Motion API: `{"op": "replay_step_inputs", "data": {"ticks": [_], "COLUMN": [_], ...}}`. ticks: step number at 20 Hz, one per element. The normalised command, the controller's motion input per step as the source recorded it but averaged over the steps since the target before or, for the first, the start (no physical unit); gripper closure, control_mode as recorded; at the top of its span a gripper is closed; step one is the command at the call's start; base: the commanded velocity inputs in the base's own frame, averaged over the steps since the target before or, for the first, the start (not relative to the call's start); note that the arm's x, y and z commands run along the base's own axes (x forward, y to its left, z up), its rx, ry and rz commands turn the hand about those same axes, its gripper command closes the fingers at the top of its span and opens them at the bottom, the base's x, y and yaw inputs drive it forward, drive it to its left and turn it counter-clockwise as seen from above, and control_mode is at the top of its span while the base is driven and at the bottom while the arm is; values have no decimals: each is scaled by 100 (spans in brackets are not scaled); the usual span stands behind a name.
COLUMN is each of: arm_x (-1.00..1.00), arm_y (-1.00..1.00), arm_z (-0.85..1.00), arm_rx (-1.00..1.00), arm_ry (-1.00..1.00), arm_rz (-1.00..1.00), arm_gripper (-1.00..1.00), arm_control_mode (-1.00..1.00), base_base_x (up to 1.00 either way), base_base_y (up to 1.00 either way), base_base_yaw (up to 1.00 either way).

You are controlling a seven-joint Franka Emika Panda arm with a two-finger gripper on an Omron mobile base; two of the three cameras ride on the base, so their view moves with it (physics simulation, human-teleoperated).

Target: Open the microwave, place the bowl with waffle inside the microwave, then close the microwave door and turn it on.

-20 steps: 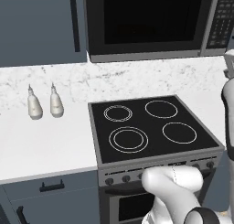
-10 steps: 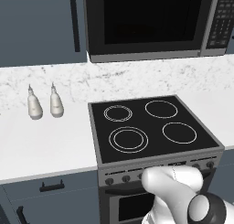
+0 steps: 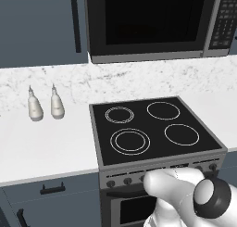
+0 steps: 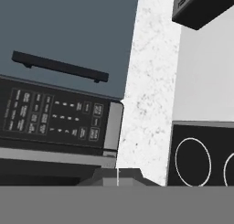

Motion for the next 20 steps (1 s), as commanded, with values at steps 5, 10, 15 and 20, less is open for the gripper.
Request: {"op": "replay_step_inputs", "data": {"ticks": [5,10,15,20], "arm_x": [34,36,30,19], "arm_y": [15,10,0,0], "arm_z": [0,3,9,2], "arm_rx": [0,0,2,3], "arm_ry": [-9,-11,-1,0], "arm_rz": [0,0,0,7], "arm_gripper": [100,100,100,100], "arm_control_mode": [-100,-100,-100,-100], "base_base_x": [0,0,0,0], "base_base_y": [0,0,0,0], "base_base_yaw": [0,0,0,0]}}
